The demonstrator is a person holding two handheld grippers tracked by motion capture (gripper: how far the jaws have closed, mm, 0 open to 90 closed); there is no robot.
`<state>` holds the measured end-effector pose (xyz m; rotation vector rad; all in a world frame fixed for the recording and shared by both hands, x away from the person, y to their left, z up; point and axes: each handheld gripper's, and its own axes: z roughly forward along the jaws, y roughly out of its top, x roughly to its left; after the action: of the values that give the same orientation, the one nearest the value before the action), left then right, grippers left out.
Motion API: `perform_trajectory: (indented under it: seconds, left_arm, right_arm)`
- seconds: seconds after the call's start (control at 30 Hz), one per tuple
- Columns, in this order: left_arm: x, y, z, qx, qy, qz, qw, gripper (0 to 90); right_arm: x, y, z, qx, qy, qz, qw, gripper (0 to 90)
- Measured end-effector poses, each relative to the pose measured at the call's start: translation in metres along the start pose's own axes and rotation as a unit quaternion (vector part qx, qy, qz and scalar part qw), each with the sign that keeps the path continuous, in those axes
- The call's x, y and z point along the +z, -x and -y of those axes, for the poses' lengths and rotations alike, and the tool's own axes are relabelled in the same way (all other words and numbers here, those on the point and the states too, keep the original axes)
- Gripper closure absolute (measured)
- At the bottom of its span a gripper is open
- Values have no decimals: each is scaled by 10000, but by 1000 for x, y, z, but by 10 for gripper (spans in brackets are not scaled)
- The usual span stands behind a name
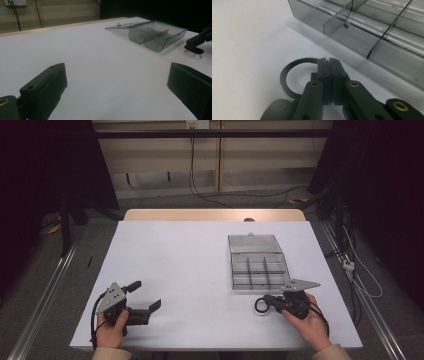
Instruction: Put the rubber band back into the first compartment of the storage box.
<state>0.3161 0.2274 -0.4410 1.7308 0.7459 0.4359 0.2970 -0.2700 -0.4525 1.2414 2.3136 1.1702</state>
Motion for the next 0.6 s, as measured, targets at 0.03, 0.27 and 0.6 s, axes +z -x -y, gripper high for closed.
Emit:
perform_trajectory:
  seconds: [0.03, 0.27, 0.6]
  left_arm:
    - [0, 0, 0, 11, -17, 1, 10000, 25]
    - [0, 1, 0, 26, -25, -7, 10000, 24]
    - [-1, -1, 0, -6, -31, -42, 10000, 24]
  right_arm:
    - [-1, 0, -1, 18, 11, -30, 10000, 890]
    - [-4, 0, -7, -45, 10, -180, 9998, 890]
    - [-5, -3, -21, -95, 48, -251, 9996, 890]
